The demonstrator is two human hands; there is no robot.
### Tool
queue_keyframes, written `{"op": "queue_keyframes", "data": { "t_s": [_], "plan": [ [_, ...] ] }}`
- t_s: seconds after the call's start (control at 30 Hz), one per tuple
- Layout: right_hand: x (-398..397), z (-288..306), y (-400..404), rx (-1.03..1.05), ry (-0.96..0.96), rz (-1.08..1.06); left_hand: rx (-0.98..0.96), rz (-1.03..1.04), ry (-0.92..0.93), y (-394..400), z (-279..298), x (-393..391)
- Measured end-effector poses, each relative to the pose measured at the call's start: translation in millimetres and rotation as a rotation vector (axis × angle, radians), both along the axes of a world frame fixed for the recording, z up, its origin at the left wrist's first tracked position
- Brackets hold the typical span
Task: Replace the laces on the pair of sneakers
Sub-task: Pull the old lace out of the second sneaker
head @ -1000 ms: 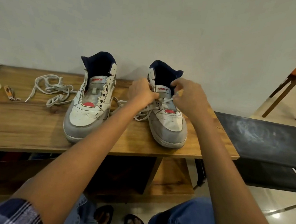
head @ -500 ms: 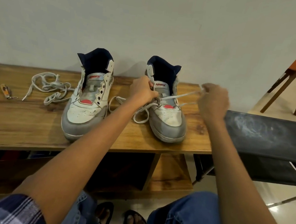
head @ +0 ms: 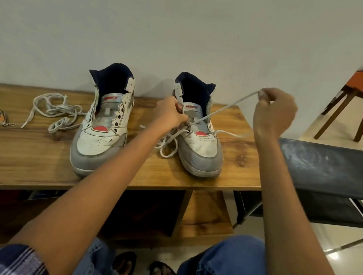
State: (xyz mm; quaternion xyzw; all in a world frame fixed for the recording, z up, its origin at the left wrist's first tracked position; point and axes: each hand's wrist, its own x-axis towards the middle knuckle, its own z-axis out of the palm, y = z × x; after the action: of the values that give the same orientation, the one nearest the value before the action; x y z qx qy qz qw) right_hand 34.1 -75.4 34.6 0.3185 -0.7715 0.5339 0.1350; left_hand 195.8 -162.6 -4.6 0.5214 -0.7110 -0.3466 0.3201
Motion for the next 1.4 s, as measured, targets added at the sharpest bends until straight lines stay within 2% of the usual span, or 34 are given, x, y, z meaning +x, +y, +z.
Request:
{"op": "queue_keyframes", "data": {
  "t_s": [0.07,0.2,0.27,0.3,0.37,0.43,0.5,0.57,0.67,0.83,0.9,0.93,1.07,1.17,1.23,1.27,1.3,1.4],
  "plan": [
    [6.8,-1.9,-0.6,0.147,0.131,-0.013,-0.01,-0.002,-0.007,0.3,1.0,-0.9],
    [46.5,-18.3,-22.2,0.659,0.487,0.409,-0.005,0.012,-0.011,1.1,0.8,-1.6],
    [64.1,-30.3,-31.3,0.855,0.599,0.474,-0.009,0.02,-0.003,0.0,-0.4,-0.9],
    [66.9,-34.8,-34.4,0.888,0.615,0.472,-0.005,0.02,0.003,-0.9,-1.4,-0.8],
    [60.3,-37.3,-37.0,0.818,0.517,0.48,0.009,0.019,0.016,-2.0,-2.6,-0.2],
    [40.8,-29.5,-32.3,0.593,0.262,0.442,0.025,0.018,0.028,-3.4,-2.7,0.6],
    [12.9,-11.7,-20.2,0.254,0.032,0.262,0.033,0.01,0.035,-4.5,-2.1,0.7],
    [-8.9,-2.6,-6.4,0.058,-0.044,0.077,0.024,0.003,0.02,-5.1,-1.8,0.0],
    [-5.3,-8.5,-4.3,0.224,0.09,0.057,0.018,-0.002,0.013,-5.2,-2.0,-0.8],
    [46.7,-21.8,-28.1,0.743,0.472,0.559,0.025,-0.001,0.026,-7.4,-3.6,0.7],
    [58.0,-26.6,-33.6,0.87,0.493,0.6,0.004,0.008,0.016,-9.2,-5.1,1.3],
    [58.3,-28.5,-34.8,0.843,0.455,0.61,0.006,0.007,0.028,-9.7,-5.4,1.6],
    [31.8,-19.3,-29.1,0.561,0.224,0.601,0.015,-0.001,0.035,-10.5,-6.1,2.3],
    [7.2,-0.1,-17.5,0.035,-0.047,0.347,0.031,-0.012,0.041,-10.9,-4.9,1.7],
    [6.0,2.9,-12.6,-0.169,-0.126,0.248,0.03,-0.013,0.035,-11.0,-4.9,0.9],
    [13.3,1.9,-12.6,-0.152,-0.094,0.268,0.028,-0.009,0.031,-10.8,-4.7,0.5],
    [21.1,-2.0,-15.7,-0.049,-0.018,0.333,0.028,-0.006,0.029,-11.0,-5.1,0.1],
    [46.4,-19.6,-27.9,0.577,0.298,0.566,0.04,-0.001,0.031,-12.0,-6.6,0.6]
  ]
}}
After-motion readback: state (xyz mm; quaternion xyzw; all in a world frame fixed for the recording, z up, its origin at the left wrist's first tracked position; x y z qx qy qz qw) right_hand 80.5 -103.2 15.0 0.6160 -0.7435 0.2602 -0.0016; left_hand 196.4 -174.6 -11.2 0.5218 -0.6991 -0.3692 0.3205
